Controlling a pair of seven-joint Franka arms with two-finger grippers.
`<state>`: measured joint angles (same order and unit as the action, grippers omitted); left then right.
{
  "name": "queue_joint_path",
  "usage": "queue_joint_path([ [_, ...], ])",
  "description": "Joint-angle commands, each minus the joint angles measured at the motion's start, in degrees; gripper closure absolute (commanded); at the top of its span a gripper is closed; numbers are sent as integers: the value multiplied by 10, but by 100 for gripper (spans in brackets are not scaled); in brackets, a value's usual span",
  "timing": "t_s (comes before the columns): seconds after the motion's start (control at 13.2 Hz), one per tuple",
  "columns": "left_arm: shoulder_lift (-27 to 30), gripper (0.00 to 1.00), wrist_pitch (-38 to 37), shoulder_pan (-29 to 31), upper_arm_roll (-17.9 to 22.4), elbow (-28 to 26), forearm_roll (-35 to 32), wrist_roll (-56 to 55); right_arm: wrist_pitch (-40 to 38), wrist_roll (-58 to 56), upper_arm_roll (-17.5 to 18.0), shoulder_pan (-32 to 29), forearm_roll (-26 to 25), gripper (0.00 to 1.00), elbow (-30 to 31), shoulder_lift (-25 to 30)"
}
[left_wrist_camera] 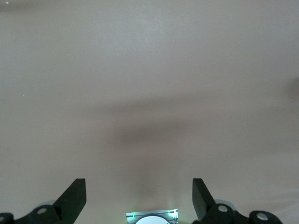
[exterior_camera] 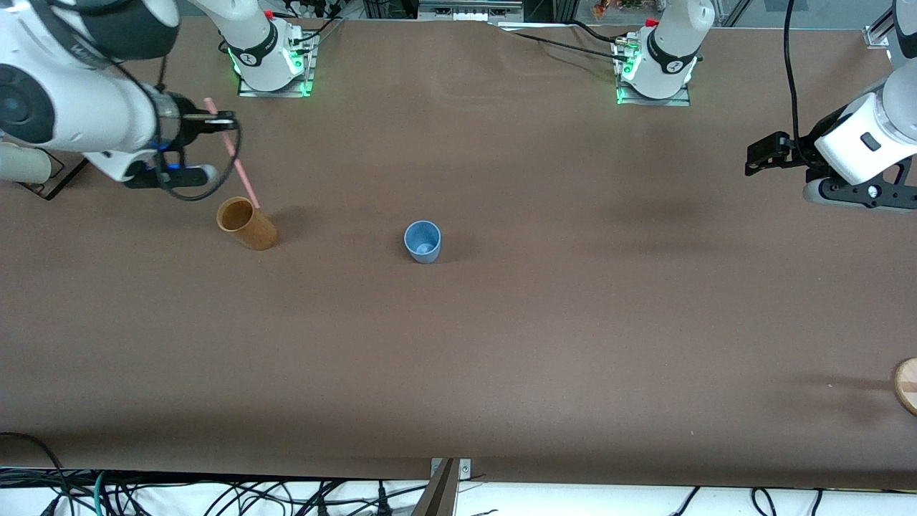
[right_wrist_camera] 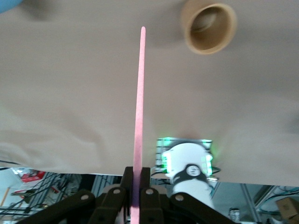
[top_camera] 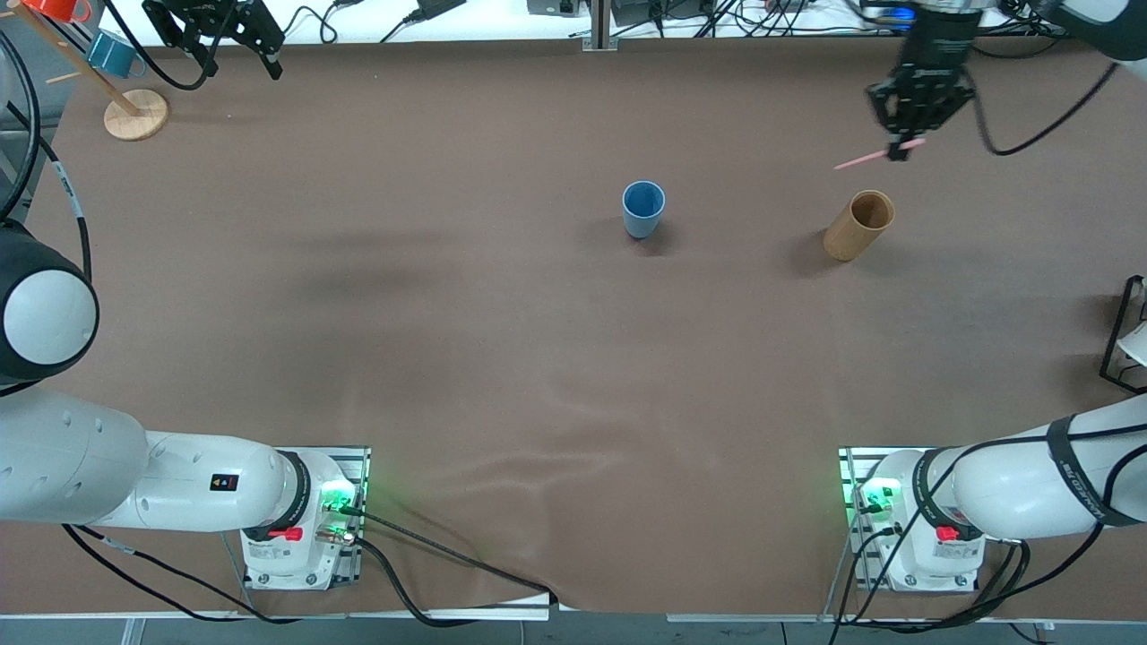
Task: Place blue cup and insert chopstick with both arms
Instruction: 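Move the chopstick with the right gripper over the blue cup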
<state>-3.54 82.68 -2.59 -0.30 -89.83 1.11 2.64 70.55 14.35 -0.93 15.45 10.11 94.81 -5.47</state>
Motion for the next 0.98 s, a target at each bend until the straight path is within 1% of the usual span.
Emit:
queue_joint_path([
  [0.0,-9,0,-1,-3,0,15,-9,12,11,70,-2,51,56,100,-42,-48],
  [0.15,-10,0,-1,1,0,14,-8,12,39,123,-2,84,88,100,-75,-85],
  [0.23,-16,0,-1,3,1,15,-7,12,54,144,-2,100,111,100,-95,-105],
  [0.38,-19,0,-1,3,1,19,-6,11,91,176,-1,115,140,100,-125,-146],
  [0.45,-24,0,-1,1,1,37,-8,11,112,184,-1,125,159,100,-143,-167],
  [0.53,-32,0,-1,0,1,45,-8,11,133,208,-1,137,190,100,-164,-192],
  [0.6,-32,0,-1,1,1,46,-7,11,145,237,-2,148,206,100,-180,-211],
  [0.68,-32,0,-1,0,1,46,-7,11,155,241,-1,151,210,100,-189,-225],
  [0.91,-34,0,-3,-3,0,45,-7,11,173,239,-2,165,207,100,-191,-255],
])
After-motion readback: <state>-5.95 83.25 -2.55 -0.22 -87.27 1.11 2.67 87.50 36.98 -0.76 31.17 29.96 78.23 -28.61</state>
